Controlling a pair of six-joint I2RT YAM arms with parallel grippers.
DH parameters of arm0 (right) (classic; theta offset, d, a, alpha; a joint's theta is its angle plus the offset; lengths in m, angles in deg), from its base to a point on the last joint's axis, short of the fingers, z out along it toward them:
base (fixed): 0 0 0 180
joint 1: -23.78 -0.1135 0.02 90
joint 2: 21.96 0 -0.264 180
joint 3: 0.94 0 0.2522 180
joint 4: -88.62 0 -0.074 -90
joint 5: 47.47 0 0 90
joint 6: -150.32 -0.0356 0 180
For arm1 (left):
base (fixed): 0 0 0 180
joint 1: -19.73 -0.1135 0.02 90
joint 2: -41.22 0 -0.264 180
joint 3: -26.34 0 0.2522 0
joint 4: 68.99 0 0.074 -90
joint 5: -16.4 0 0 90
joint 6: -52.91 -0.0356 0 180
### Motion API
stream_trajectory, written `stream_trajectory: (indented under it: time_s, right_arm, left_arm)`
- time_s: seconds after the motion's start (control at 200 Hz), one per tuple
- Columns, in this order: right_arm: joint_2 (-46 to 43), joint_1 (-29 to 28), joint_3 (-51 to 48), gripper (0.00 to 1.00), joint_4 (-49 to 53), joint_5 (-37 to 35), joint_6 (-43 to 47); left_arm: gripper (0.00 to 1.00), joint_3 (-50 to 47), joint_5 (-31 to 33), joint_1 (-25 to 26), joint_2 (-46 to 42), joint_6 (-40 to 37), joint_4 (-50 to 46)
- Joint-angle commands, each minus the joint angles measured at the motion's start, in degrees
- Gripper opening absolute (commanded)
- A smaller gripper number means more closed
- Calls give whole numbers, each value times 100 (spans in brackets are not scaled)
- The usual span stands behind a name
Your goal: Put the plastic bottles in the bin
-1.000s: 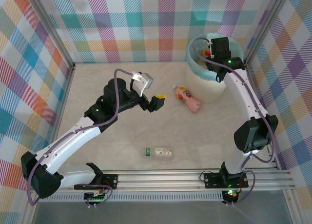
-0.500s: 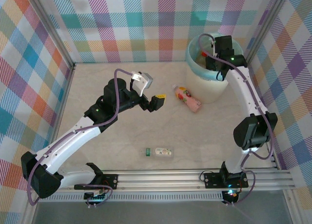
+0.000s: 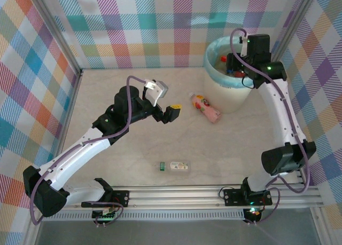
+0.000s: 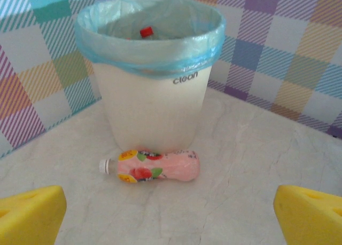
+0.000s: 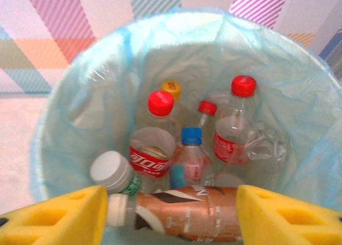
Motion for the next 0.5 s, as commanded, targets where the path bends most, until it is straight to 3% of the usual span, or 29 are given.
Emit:
stream_trajectory:
  time_s: [0.0,0.135,0.33,0.495]
  right_arm:
    - [-23,-9,87,56,63,262,-131]
    - [-56,-13,90,54,128,654,-365]
    - [-368,-98,-108,54,-53,1158,-407]
    - [-759,-230,-489,54,-309,1306,-339]
  left_arm:
    - [99,24,52,-50,4,-143,-164]
    - [98,158,-256,-49,72,-460,-767]
    - [96,337,-1200,35,73,-1810,-2477]
    - [96,97,-1175,403,120,-2660,-3249]
